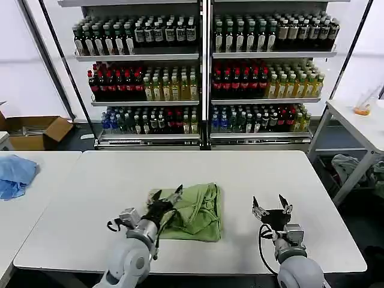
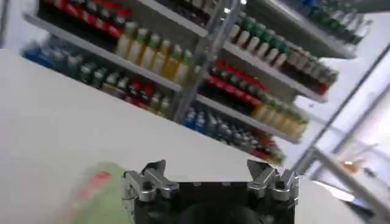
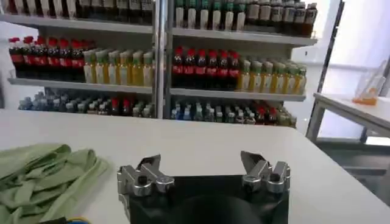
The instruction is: Fold and organize the clothes.
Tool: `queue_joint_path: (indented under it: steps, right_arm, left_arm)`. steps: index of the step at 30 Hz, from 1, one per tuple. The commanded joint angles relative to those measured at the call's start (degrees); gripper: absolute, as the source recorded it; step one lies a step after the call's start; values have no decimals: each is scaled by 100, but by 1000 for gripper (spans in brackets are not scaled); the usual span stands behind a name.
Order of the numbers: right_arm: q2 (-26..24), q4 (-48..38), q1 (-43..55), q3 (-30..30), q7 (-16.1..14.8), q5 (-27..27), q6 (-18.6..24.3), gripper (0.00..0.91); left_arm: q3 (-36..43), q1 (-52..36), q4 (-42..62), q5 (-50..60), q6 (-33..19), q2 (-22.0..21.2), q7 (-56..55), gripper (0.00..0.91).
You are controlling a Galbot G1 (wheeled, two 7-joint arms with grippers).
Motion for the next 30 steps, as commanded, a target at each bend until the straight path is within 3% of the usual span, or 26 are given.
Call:
queue_joint_path:
  steps: [1, 16, 23, 24, 25, 26, 27, 28, 30]
  right_arm:
    - [0, 21, 1, 2, 1, -10, -5, 907]
    - [-15, 58, -29, 85, 1, -8, -15, 907]
    - [8, 32, 0, 76, 6, -13, -26, 907]
    - [9, 34, 7, 76, 6, -13, -29, 907]
    - [10, 33, 15, 76, 7, -11, -34, 907]
    - [9, 32, 23, 75, 10, -10, -37, 907]
    - [10, 28, 26, 75, 13, -11, -36, 907]
    - [14, 24, 30, 75, 16, -11, -40, 907]
    - [20, 27, 29, 75, 18, -15, -39, 907]
  left_arm:
    - [-654, 289, 411, 1537, 18, 341, 53, 907]
    - [-443, 126, 784, 757, 1013, 270, 482, 907]
    - [-529, 67, 899, -6, 1036, 259, 639, 907]
    - [-551, 63, 909, -117, 1037, 259, 656, 826]
    - [-573, 65, 910, -226, 1039, 261, 689, 605]
    - [-598, 72, 894, -399, 1041, 263, 710, 504]
    - [-614, 86, 886, -540, 1042, 267, 789, 272]
    - [-642, 98, 879, -662, 1041, 264, 840, 181]
    - [-693, 107, 890, -950, 1040, 255, 882, 121]
